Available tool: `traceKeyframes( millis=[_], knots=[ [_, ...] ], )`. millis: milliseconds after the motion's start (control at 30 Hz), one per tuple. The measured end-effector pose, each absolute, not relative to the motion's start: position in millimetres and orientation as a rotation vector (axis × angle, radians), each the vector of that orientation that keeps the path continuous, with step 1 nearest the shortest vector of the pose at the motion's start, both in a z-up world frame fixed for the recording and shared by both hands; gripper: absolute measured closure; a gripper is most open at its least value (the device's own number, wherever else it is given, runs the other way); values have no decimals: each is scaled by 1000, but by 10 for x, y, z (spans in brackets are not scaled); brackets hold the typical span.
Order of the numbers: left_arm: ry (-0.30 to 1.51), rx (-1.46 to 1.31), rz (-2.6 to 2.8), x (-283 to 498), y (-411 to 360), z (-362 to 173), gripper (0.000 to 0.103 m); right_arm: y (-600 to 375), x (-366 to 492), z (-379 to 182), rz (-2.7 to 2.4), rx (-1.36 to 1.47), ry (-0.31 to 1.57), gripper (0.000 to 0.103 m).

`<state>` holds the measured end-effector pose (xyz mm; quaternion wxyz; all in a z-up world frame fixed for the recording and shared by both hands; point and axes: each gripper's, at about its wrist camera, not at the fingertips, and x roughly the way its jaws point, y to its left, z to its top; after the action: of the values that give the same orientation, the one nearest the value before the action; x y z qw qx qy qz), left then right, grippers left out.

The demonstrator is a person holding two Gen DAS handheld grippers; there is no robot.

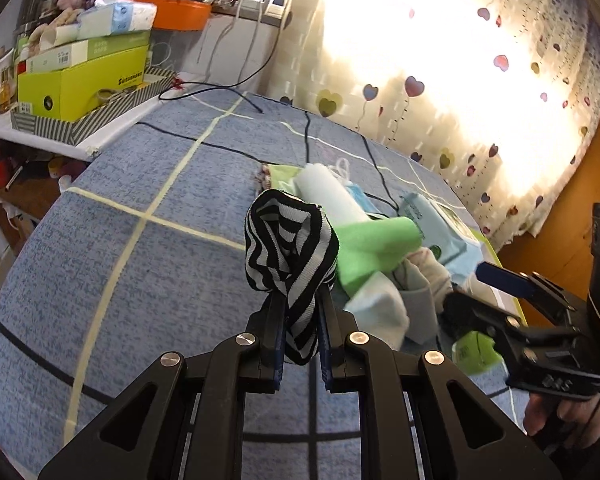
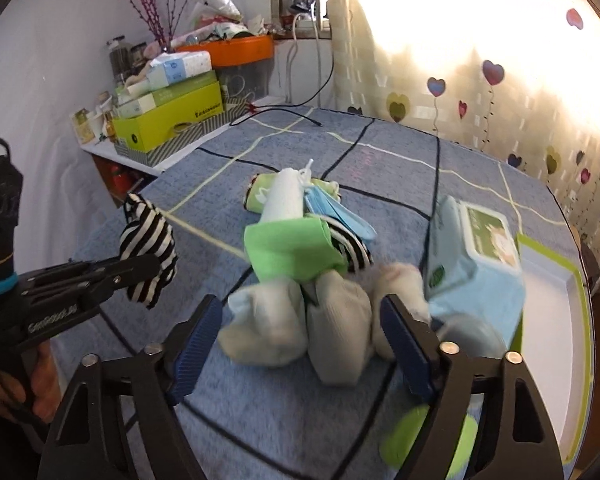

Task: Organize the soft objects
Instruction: 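Lift the striped sock with the left gripper while the right gripper reaches the green cloth, then grasp the green cloth with the right gripper while the left holds the striped sock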

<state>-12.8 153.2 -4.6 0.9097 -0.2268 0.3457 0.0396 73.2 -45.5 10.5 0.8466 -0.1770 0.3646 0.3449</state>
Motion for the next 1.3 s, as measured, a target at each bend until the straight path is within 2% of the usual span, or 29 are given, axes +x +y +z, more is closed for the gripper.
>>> traceKeyframes(
  millis=[367,433,500,600,667,1300],
  knots=[
    [733,-513,65,20,1740,-235,89,71,1234,-83,715,-450,802,34],
    [739,-515,60,51,1744,-256,89,119,1285,-130,722,-460,815,46],
    [744,-514,56,77,1740,-272,89,156,1302,-185,729,-476,828,69],
    [752,-514,54,110,1733,-293,89,184,1275,-259,742,-503,839,90],
    [754,-513,55,126,1726,-292,89,164,1250,-262,748,-500,836,96],
    [722,-418,40,55,1320,105,89,-449,904,411,781,-368,671,99]
  ],
)
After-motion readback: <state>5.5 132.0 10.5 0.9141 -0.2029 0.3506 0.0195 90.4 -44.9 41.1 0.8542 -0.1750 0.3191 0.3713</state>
